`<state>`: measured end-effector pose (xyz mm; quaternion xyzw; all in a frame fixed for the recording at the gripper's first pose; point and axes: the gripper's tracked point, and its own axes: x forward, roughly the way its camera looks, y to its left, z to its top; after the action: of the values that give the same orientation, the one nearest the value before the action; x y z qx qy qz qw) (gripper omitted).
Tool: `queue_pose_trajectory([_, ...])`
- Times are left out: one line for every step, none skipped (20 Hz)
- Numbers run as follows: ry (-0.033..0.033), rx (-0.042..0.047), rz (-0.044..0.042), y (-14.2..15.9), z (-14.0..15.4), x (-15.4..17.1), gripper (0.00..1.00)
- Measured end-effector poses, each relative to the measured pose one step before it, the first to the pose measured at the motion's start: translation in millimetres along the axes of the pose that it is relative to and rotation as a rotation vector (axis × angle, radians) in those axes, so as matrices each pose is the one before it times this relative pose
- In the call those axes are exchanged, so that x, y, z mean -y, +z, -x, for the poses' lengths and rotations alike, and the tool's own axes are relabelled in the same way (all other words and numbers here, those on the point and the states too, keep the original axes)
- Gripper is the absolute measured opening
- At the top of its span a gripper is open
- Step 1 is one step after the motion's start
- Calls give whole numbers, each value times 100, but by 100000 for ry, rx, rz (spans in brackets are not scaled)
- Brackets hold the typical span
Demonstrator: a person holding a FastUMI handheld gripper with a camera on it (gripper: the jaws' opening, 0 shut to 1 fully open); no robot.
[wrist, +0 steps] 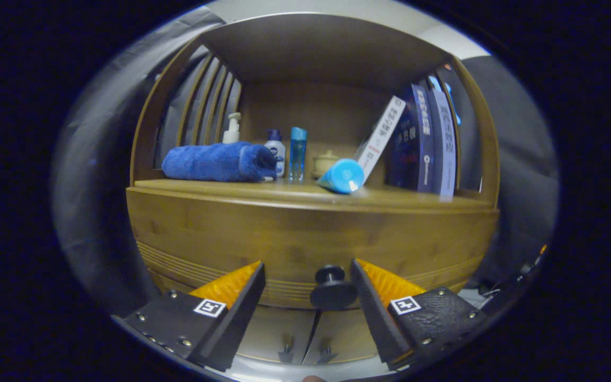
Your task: Pull open the drawer, take out the items inside it, and place them on the countertop above the cabinet.
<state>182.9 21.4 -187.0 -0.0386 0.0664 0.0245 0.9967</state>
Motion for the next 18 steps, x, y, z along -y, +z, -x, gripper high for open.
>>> queue_pose_trajectory([-722, -1395, -399, -292, 320, 472, 97])
queue_pose_trajectory([-1057, 152, 254, 100, 435, 424, 97])
queue_pose_trajectory([-709, 231, 529, 118, 616, 255, 97])
queue_pose_trajectory([-438, 86, 222, -19, 685, 151, 97])
queue_pose_trajectory([68, 757, -839, 309, 940, -21, 97])
queue_pose_trajectory([351, 915, -1352, 264, 961, -101, 97])
queue_pose_trajectory([-282, 145, -1331, 213, 873, -11, 97])
queue_pose_trajectory([138, 568, -1077, 205, 796, 87, 97])
queue_pose_trajectory([-303, 41, 147, 311, 825, 50, 97])
queue_pose_trajectory([-1097, -58, 254, 315, 1017, 446, 97])
queue_pose_trajectory([-687, 198, 254, 597, 1001, 173, 97])
queue_pose_trajectory([-955, 1240, -479, 803, 1149, 238, 97])
queue_pose_trajectory([-740, 538, -881, 886, 1159, 132, 97])
queue_pose_trajectory([-158, 255, -1598, 690, 1391, 109, 97])
queue_pose_trajectory([192, -439, -1100, 782, 1242, -107, 97])
queue_pose_trajectory([368, 765, -1278, 978, 1134, -80, 97])
queue_pose_trajectory([680, 866, -96, 1220, 947, -229, 97])
queue_pose_trajectory([336, 639, 777, 1110, 997, -210, 97])
